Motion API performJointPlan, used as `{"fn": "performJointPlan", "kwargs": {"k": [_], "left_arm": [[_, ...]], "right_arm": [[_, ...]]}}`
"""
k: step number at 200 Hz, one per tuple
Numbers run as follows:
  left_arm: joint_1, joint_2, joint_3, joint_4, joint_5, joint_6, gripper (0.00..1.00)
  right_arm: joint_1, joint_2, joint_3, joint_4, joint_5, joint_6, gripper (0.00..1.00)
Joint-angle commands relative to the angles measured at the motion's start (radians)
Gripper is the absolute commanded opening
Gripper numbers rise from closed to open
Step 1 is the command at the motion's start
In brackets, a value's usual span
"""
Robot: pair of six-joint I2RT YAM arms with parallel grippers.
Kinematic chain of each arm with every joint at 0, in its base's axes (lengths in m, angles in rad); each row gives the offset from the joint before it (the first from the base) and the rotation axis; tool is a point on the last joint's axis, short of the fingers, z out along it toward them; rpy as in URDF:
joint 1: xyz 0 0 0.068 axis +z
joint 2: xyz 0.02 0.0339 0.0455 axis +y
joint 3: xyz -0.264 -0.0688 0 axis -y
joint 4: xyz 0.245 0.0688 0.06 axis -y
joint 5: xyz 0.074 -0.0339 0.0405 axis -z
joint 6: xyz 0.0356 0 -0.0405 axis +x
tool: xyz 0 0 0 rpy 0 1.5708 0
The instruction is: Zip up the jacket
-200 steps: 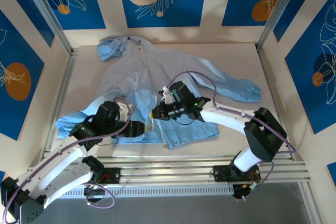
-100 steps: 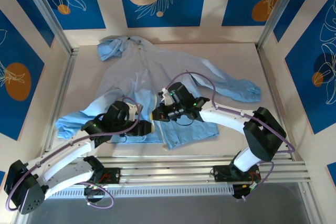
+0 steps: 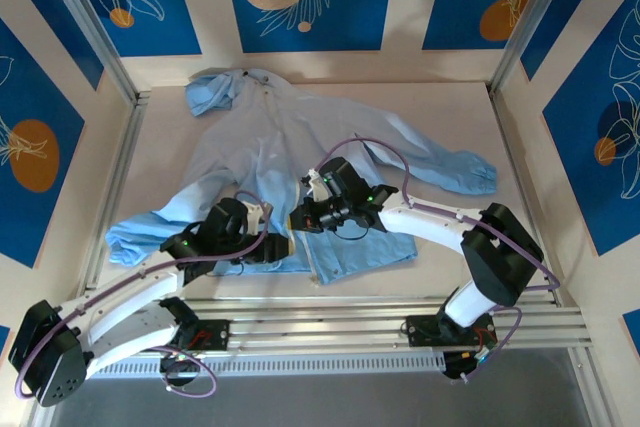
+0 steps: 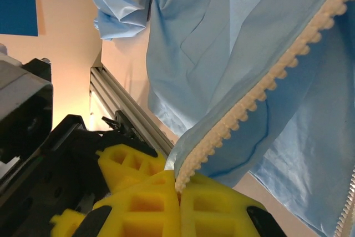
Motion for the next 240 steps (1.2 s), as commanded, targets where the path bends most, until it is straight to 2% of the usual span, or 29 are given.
{"fn": "performJointPlan", "kwargs": {"k": [1, 6, 25, 51, 83, 112, 161, 215, 240], "left_arm": [[-0.008, 0.003, -0.035, 0.054, 0.027, -0.030, 0.08], [-0.007, 0.000, -0.037, 0.042, 0.015, -0.028, 0.00], [-0.007, -0.022, -0.042, 0.014, -0.020, -0.010, 0.00], [-0.003, -0.055, -0.071, 0.035, -0.021, -0.019, 0.00], [0.008, -0.104, -0.106, 0.027, -0.028, -0.036, 0.00], [0.035, -0.121, -0.149, 0.055, -0.036, -0.057, 0.00], [0.052, -0.070, -0.207, 0.171, -0.012, -0.096, 0.00], [0.054, 0.077, -0.218, 0.343, 0.016, -0.102, 0.00], [0.056, 0.136, -0.166, 0.298, 0.041, -0.052, 0.00]], "right_arm": [[0.002, 0.006, 0.032, -0.038, -0.007, -0.010, 0.03], [0.000, 0.002, 0.032, -0.045, -0.001, -0.007, 0.07], [-0.009, -0.027, 0.033, -0.094, 0.021, -0.023, 0.28], [-0.034, -0.085, 0.047, -0.259, 0.091, -0.095, 0.45], [-0.047, -0.099, 0.061, -0.549, 0.251, -0.172, 0.49], [-0.013, -0.069, 0.039, -0.681, 0.357, -0.199, 0.54], [0.036, 0.068, 0.071, -0.671, 0.352, -0.198, 0.56], [0.087, 0.203, 0.118, -0.606, 0.333, -0.191, 0.58], [0.093, 0.271, 0.143, -0.569, 0.322, -0.179, 0.58]]}}
